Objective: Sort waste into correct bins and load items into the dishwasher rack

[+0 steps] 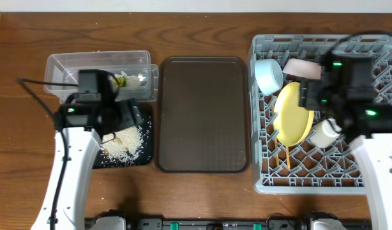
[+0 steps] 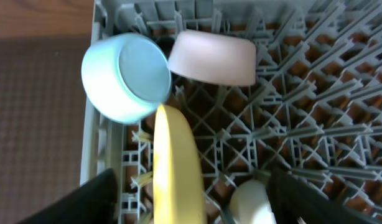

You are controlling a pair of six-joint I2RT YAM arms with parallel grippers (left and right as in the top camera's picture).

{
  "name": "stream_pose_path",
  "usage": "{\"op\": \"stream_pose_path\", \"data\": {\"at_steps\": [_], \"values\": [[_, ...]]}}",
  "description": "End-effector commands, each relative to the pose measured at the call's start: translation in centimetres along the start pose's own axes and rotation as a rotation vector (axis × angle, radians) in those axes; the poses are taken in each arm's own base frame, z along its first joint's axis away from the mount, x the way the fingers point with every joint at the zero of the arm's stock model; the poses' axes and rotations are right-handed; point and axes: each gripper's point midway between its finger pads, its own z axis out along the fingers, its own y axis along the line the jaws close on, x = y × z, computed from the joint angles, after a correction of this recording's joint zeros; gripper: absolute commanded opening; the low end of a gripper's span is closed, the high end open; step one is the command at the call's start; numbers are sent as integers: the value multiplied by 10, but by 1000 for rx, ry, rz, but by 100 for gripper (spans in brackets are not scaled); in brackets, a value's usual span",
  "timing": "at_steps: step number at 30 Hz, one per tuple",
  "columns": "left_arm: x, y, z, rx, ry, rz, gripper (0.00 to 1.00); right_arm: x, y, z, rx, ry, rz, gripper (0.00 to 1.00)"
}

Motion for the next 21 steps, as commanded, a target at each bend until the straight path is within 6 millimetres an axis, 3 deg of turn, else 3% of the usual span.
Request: {"op": "stream_pose_path", "data": {"at_steps": [1, 4, 8, 17, 21], "values": [[15, -4, -2, 3, 55, 95, 92, 9, 6, -8, -164, 37, 39, 85], [30, 1, -5, -14, 111, 92, 92, 28, -11, -10, -116, 110, 86, 99], [42, 5, -16, -11, 104, 104, 92, 41, -17, -18, -77, 147, 70, 99], [49, 5, -62, 90, -282, 121, 92, 59, -12, -54, -71, -96, -4, 99], [59, 7, -82, 121, -401, 128, 97, 73, -12, -74, -48, -221, -22, 99]]}}
